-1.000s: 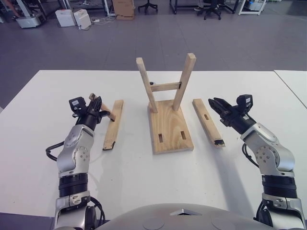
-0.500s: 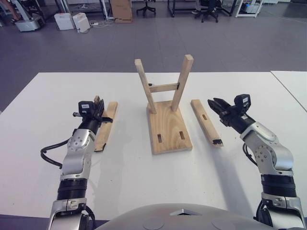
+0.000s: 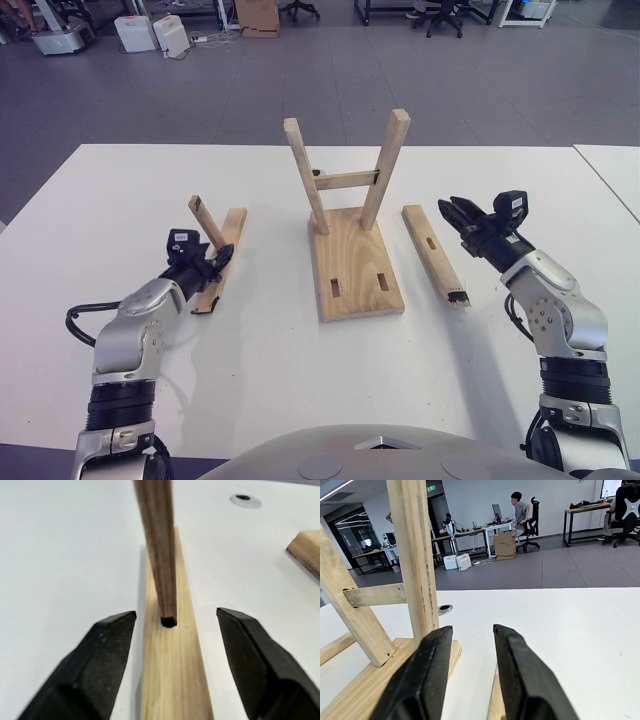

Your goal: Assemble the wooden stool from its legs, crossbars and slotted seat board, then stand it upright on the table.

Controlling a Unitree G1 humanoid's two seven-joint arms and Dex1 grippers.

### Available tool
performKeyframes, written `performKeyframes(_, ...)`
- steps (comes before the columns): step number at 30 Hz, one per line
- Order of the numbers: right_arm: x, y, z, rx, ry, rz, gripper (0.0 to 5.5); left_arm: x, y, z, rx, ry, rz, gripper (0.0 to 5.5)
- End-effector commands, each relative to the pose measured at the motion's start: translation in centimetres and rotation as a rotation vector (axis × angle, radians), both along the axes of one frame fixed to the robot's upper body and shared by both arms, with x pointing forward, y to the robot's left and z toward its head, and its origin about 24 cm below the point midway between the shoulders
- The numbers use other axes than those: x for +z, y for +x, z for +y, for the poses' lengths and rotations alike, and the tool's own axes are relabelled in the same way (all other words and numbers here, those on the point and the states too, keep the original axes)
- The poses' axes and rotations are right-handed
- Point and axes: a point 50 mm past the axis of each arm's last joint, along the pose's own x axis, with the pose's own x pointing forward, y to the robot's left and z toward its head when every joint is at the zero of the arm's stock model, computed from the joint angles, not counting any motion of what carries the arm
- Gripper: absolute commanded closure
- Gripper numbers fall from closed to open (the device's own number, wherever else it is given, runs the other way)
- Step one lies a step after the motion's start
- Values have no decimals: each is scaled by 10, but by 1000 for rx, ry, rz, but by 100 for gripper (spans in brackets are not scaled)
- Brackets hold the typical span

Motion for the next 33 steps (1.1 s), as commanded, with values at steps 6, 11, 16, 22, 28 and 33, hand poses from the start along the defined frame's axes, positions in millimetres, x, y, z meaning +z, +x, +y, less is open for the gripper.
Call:
performKeyframes(6, -2, 2, 4, 13, -18, 1, 399, -25, -18, 1, -41, 113, 167, 224)
performKeyframes(11, 2, 1, 6, 44, 6, 18, 399, -20, -14, 11, -8, 158, 99, 311)
performKeyframes(16, 76, 12, 11, 158, 237, -157, 356, 78, 27, 12, 53, -6, -483, 347)
performKeyframes(22, 191, 30, 87, 472, 475, -358, 312, 186, 43, -80, -270, -129, -882, 347)
performKeyframes(28, 212, 49, 111, 475, 565, -255, 312, 187, 36, -136, -527, -137, -867, 347)
performKeyframes(33, 212, 52, 109, 455, 577, -207, 312, 180, 34, -142, -589, -67, -874, 347)
